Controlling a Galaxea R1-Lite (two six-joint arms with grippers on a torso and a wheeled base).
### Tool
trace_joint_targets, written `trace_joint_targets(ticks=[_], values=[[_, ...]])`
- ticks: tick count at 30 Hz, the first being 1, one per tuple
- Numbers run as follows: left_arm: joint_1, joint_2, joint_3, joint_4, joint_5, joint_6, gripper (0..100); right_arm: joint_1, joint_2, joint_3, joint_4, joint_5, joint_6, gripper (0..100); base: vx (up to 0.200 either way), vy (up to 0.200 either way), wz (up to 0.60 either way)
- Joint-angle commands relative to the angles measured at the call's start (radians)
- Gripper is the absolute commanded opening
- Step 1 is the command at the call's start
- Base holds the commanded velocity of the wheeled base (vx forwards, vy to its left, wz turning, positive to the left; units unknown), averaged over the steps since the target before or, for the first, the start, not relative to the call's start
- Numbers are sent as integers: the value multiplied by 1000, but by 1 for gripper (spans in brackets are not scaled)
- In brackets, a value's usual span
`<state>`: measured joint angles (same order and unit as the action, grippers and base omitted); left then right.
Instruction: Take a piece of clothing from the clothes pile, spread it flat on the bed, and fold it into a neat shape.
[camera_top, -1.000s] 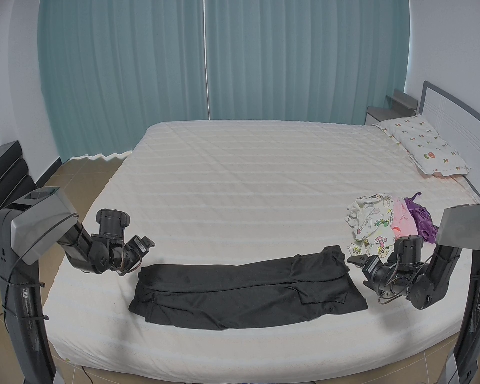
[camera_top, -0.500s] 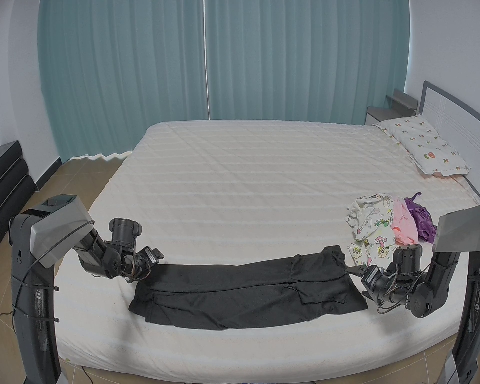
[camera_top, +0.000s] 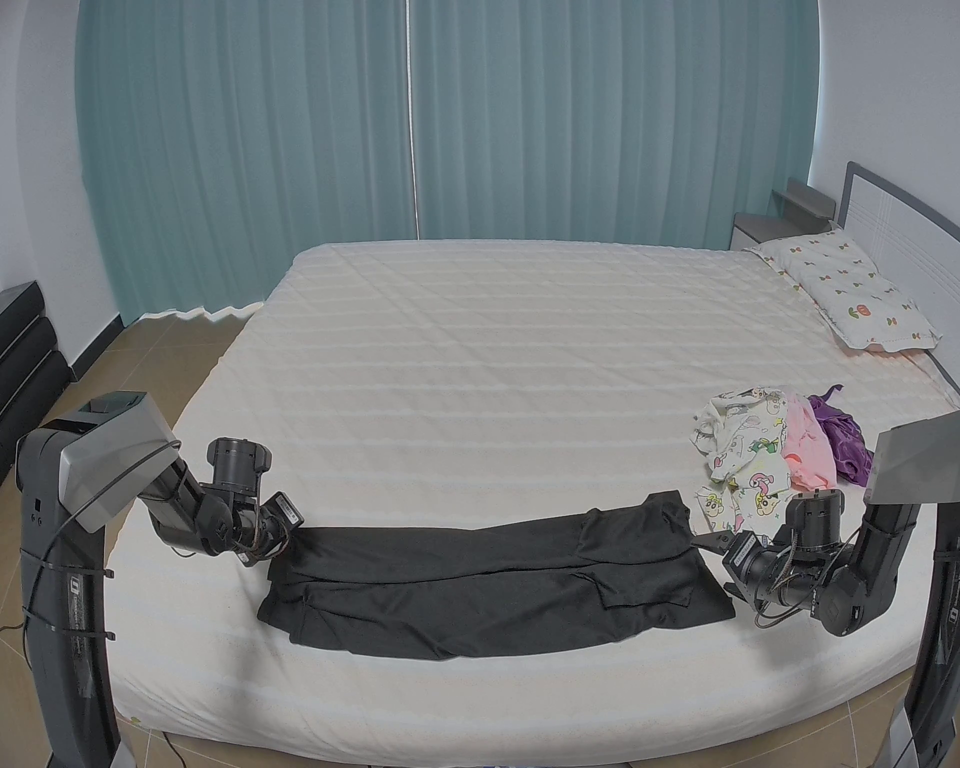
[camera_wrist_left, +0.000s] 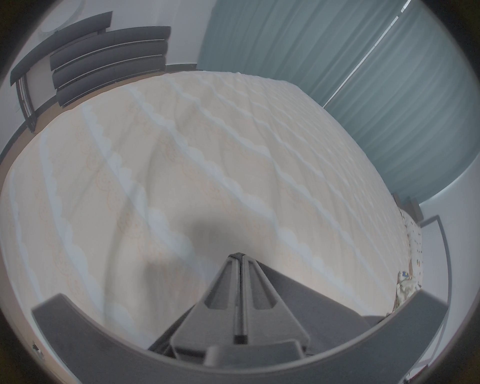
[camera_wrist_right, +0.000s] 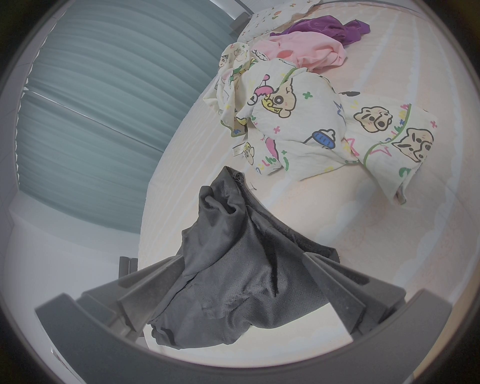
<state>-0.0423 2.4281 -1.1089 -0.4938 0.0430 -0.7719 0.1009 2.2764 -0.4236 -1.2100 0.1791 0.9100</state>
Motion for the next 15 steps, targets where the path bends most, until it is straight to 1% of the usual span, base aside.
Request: trace_joint_targets(ticks=[1, 7, 12, 13, 15], values=[[12, -3, -15, -3, 0, -24, 0, 0, 3, 0, 0, 0, 0, 100, 0, 0, 0], [12, -1, -17, -45, 0, -38, 0, 2, 5, 0, 0, 0, 0, 100, 0, 0, 0], [9, -1, -17, -38, -3, -38, 0, 2, 5, 0, 0, 0, 0, 100, 0, 0, 0], [9, 0, -15, -37, -3, -38, 100, 2, 5, 0, 0, 0, 0, 100, 0, 0, 0], [9, 2, -14, -40, -3, -38, 100, 2, 5, 2, 0, 0, 0, 100, 0, 0, 0]])
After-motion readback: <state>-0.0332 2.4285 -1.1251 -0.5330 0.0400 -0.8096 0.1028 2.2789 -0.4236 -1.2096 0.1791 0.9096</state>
